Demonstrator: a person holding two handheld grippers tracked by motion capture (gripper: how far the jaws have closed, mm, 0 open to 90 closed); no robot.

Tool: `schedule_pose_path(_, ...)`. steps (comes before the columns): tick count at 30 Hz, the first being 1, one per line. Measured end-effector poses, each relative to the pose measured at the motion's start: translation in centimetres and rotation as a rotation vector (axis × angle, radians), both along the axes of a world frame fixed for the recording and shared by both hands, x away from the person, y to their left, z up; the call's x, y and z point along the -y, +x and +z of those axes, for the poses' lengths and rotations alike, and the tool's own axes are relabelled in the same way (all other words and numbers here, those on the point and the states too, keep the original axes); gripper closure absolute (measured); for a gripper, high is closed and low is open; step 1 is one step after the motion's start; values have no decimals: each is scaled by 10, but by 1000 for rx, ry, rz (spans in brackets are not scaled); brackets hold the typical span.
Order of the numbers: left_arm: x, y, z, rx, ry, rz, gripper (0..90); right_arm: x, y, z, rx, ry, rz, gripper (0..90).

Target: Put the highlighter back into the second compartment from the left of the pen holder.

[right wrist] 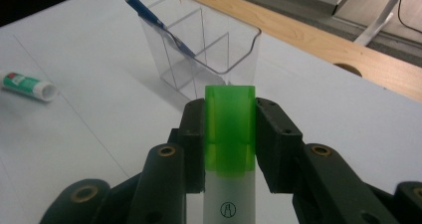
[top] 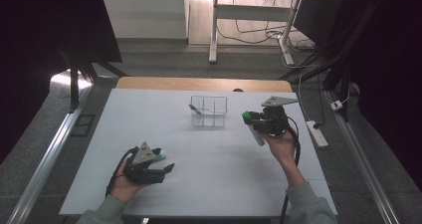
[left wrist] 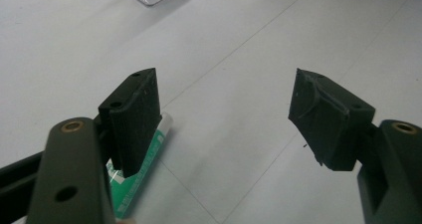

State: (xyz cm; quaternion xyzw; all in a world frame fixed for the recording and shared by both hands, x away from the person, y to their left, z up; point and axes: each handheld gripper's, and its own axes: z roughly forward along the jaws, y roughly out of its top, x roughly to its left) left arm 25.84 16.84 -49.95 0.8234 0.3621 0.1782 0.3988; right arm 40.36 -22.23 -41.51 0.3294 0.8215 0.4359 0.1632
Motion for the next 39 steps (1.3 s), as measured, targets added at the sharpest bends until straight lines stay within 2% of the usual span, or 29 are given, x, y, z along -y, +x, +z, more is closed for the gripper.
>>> schedule_pose_path(9, -2, -1, 2, 2, -11, 4, 278, -3, -5, 12, 58, 83, 0, 669)
schedule_pose_path(13, -3, 0, 2, -1, -22, 8, 278, -7, -4, 14, 64, 115, 1, 669)
schedule_pose_path(26, -4, 0, 2, 0, -22, 6, 279, -30, 6, 26, 95, 155, 18, 669)
schedule_pose_path(39, -4, 0, 2, 0, -20, 4, 278, -44, 15, 31, 96, 203, 26, 669)
